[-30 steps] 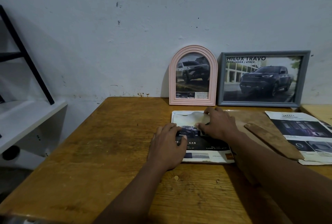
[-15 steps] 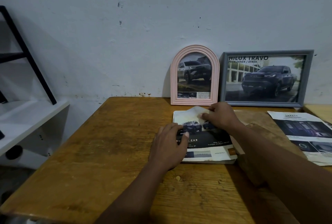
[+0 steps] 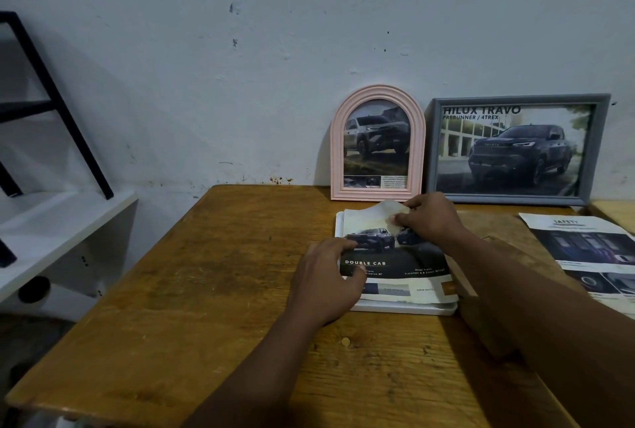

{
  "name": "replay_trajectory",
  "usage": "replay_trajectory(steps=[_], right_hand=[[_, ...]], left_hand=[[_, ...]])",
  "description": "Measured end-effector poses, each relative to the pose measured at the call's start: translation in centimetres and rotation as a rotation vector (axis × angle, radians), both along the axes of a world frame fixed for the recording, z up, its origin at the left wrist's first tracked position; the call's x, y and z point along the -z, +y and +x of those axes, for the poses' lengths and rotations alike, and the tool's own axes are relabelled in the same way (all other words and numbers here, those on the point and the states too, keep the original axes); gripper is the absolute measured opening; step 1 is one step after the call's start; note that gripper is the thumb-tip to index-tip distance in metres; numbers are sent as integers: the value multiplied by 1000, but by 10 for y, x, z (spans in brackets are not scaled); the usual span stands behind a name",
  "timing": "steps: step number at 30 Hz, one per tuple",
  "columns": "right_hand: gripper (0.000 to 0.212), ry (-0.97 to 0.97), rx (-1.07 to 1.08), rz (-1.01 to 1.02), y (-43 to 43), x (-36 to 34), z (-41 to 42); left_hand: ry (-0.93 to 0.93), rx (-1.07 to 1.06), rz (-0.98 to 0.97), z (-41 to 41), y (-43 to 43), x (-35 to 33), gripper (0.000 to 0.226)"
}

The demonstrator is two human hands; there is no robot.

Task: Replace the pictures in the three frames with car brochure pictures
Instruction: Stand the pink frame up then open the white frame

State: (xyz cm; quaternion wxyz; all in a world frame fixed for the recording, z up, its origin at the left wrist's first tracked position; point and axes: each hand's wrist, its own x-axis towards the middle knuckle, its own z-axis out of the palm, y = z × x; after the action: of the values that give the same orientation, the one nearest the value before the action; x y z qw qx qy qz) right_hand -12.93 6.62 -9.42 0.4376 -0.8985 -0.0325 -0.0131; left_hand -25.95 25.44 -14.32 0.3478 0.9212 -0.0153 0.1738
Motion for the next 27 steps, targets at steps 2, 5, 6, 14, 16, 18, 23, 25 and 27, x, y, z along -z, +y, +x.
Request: replay_trajectory(steps=[2,5,6,14,16,18,23,25,27], right_hand=[[32,-11,-25,-42,1,2,1],[42,-57,-50,-143,2,2,2],[45,-73,-51,-167,2,3,2],[64,-239,-19,-432,7,22,-16],[54,-291,-26,-561,9,26,-23],[44,-261,-64,-613,9,28,-28],[45,-200,-133,-618,7,26,-33],[48,-196,-148,-662,6,27,-35],[48,-187,-182,-701,6,32,-38]], left_hand=[[1,-3,-14,0,0,-1,44],[-4,-12,-62,2,1,1,37],[-1,-12,-54,2,1,1,36],[17,-10,-67,3,2,1,39],[5,-12,-90,5,2,1,40],[-2,-16,-83,6,2,0,41],[9,-20,-27,6,1,1,39],[14,-7,55,4,0,1,40],[24,-16,102,4,-1,1,41]])
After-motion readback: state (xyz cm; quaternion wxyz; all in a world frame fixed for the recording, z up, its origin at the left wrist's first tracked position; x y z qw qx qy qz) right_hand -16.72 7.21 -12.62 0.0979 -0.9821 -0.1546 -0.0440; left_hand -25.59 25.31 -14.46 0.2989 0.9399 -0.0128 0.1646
